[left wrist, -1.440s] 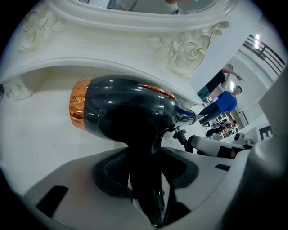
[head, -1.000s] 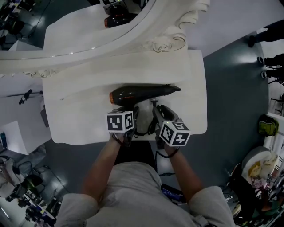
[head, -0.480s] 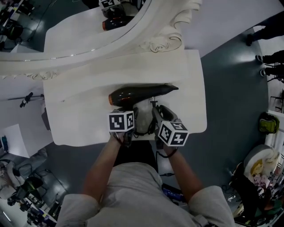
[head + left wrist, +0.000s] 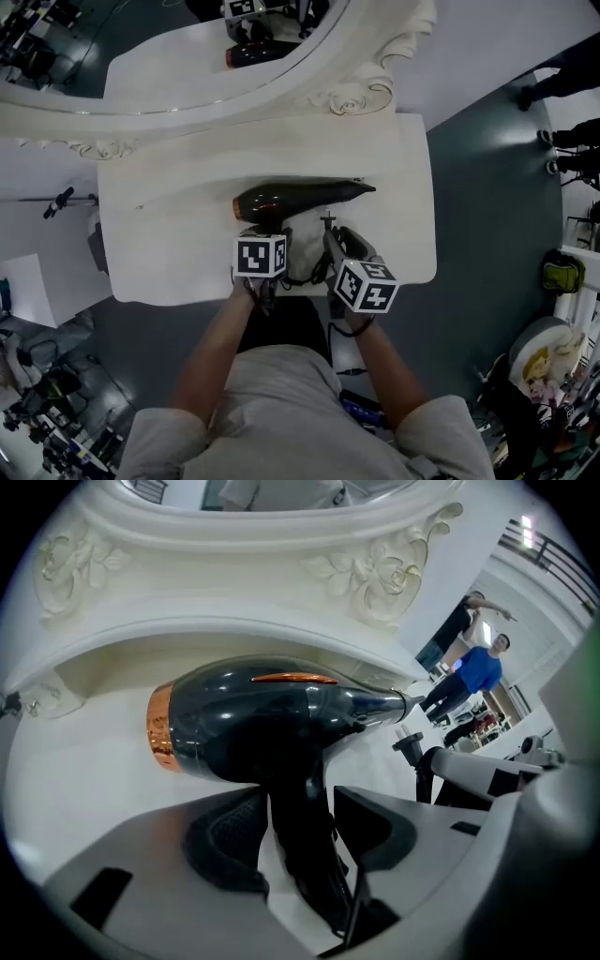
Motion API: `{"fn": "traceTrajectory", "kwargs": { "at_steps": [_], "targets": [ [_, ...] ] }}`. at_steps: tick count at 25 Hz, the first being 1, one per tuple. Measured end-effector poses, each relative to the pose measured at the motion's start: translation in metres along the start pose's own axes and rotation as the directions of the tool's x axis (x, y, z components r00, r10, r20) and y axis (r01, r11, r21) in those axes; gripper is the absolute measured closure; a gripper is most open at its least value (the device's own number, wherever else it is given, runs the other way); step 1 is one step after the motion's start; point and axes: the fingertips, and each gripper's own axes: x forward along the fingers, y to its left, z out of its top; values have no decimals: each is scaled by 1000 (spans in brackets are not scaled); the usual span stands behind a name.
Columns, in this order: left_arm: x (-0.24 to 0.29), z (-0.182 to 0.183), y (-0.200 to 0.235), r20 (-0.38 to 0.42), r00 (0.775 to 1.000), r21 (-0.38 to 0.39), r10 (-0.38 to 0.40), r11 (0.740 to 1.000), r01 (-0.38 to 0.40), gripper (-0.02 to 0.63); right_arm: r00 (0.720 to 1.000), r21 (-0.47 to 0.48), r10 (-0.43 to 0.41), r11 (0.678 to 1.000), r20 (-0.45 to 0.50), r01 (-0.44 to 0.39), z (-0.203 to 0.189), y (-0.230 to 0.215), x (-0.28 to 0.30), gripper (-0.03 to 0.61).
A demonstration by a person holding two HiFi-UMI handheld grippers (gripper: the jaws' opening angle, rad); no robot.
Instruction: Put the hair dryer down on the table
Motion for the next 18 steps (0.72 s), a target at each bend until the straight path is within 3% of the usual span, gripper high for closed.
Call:
{"fn": "traceTrajectory", "kwargs": {
  "at_steps": [4, 9, 11, 13, 18],
  "targets": [
    [-9, 3, 2, 7, 1000, 38, 4, 999, -4, 407, 1000, -13, -21, 1000, 16, 21, 0, 3, -5, 431],
    [-33, 9, 5, 85, 996, 44, 25, 999, -29, 416, 999, -27, -42, 999, 32, 42, 1, 6, -8, 433],
    [-45, 11, 8, 137, 990, 43, 39, 998, -45, 471, 998, -37, -50, 998, 36, 51, 0, 8, -11, 433],
    [-60, 14, 12, 207, 977, 35, 51, 998, -59, 583, 997, -55, -57, 997, 42, 60, -1, 11, -13, 433],
    [-85, 0, 13, 280, 959, 46, 42, 997, -57, 601, 996, -105, -69, 992, 52, 74, 1, 18, -18, 433]
  ]
}}
